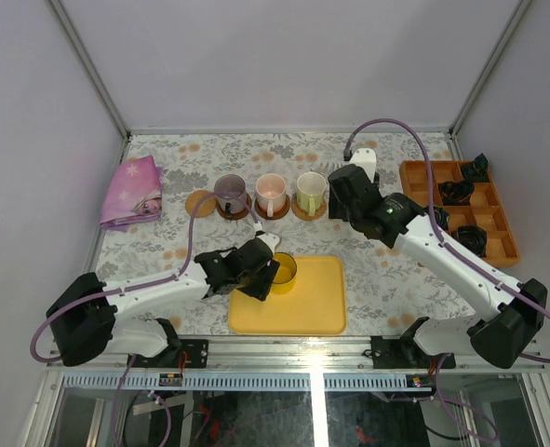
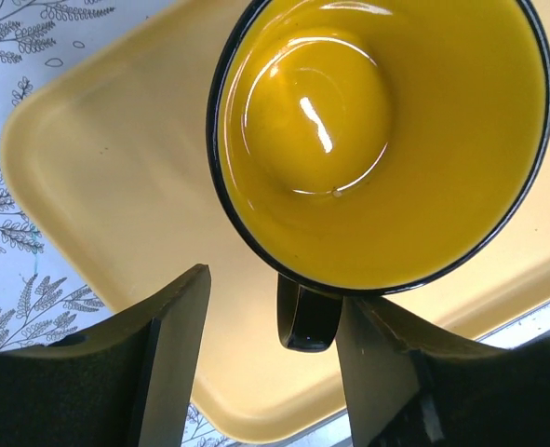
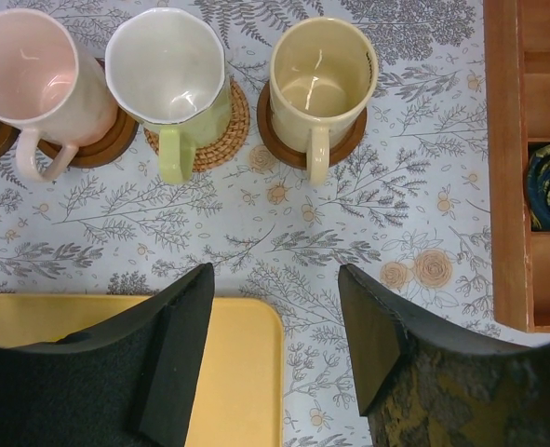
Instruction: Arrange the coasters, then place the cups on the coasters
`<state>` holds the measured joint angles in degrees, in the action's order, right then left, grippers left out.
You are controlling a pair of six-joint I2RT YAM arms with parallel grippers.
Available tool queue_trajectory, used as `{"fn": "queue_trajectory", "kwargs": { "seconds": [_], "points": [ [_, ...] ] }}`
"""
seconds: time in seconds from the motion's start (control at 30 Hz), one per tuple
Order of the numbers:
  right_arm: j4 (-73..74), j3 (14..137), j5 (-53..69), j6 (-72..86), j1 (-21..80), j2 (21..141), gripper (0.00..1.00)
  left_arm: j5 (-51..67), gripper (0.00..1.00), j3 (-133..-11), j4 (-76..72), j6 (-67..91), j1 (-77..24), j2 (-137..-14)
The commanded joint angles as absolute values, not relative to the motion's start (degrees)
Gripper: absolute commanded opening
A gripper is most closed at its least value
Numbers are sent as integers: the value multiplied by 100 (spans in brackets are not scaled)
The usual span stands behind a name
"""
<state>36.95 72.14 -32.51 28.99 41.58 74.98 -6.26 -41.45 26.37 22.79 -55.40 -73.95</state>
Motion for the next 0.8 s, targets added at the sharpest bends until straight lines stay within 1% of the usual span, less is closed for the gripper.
{"fn": "queue_trajectory", "kwargs": {
  "seconds": [0.0,0.13,0.4,0.47,0.53,0.57,0.6,0.63,0.77],
  "points": [
    [3562,7504,-3372,2759,4113,7564,64,-867,52,-4020,1988,2365,-5588,-7271],
    [3552,7495,-3269,2836,4111,7587,64,-732,50,-4101,2023,2226,-5609,-7357],
    [3420,7195,-3124,3046,4113,7388,64,-513,50,-4417,2411,2035,-5632,-7643],
    [3391,7137,-3087,3093,4113,7383,64,-489,48,-4434,2442,2024,-5634,-7669],
    [3365,7101,-3057,3138,4113,7381,64,-494,44,-4431,2435,2015,-5634,-7681],
    [3354,7089,-3046,3153,4113,7389,64,-488,33,-4440,2441,1994,-5636,-7700],
    [3354,7085,-3024,3171,4113,7391,64,-468,11,-4452,2435,1990,-5634,-7719],
    [3351,7084,-3005,3177,4113,7396,64,-460,1,-4467,2441,1976,-5635,-7747],
    [3351,7071,-2950,3173,4113,7408,65,-440,0,-4554,2515,1921,-5644,-7903]
  ]
}}
